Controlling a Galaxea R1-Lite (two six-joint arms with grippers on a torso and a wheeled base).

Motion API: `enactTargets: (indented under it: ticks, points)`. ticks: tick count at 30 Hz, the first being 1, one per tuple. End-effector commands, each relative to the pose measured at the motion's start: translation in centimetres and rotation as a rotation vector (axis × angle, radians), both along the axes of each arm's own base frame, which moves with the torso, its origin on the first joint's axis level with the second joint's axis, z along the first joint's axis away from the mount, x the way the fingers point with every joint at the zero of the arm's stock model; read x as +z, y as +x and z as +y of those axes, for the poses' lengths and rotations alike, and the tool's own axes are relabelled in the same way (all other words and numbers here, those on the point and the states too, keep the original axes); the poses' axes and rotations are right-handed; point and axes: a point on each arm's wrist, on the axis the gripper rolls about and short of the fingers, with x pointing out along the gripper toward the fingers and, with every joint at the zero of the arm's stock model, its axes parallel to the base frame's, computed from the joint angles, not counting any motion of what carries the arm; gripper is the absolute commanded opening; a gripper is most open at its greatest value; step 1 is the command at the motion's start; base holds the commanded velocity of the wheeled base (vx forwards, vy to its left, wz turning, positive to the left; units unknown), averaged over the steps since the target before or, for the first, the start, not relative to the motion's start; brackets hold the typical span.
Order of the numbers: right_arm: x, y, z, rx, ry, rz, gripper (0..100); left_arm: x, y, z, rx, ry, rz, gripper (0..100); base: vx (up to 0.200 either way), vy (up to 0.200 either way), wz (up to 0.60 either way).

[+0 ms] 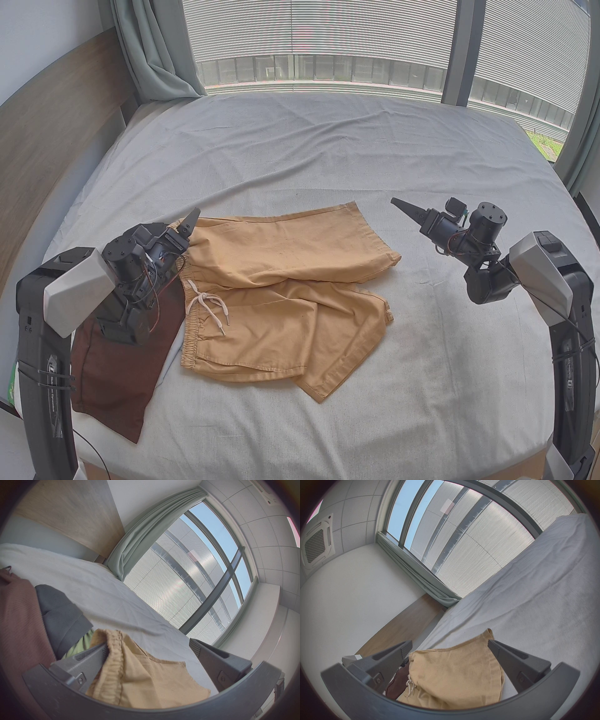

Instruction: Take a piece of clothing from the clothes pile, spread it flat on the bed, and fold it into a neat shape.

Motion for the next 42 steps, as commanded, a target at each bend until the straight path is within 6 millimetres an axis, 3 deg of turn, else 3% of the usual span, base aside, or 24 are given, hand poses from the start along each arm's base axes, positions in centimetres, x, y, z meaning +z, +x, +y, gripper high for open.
enactTargets:
  ticks: [1, 13, 21, 26, 31, 42]
  points:
    - [0.9, -3.0, 0.5, 0.013, -0.023, 0.001, 100, 0.2, -2.1, 0.1, -0.008, 0.014, 0.05, 100, 0.0, 0.0, 0.0]
    - [-1.0, -9.3, 0.0, 0.018, -0.034, 0.046, 100, 3.3, -9.1, 0.5, -0.052, 0.08, 0.123, 100, 0.0, 0.0, 0.0]
    - [0.1, -12.4, 0.0, 0.027, -0.046, 0.085, 100, 3.9, -13.0, 0.7, -0.111, 0.182, 0.151, 100, 0.0, 0.0, 0.0]
    - [0.7, -14.5, 1.0, 0.059, -0.053, 0.108, 100, 4.9, -14.4, 0.7, -0.154, 0.204, 0.13, 100, 0.0, 0.0, 0.0]
    - [-0.4, -16.6, 1.6, 0.088, -0.086, 0.163, 100, 4.5, -15.6, 0.7, -0.211, 0.232, 0.148, 100, 0.0, 0.0, 0.0]
    - [-1.2, -17.1, 1.5, 0.086, -0.12, 0.177, 100, 3.3, -17.0, 1.7, -0.298, 0.362, 0.149, 100, 0.0, 0.0, 0.0]
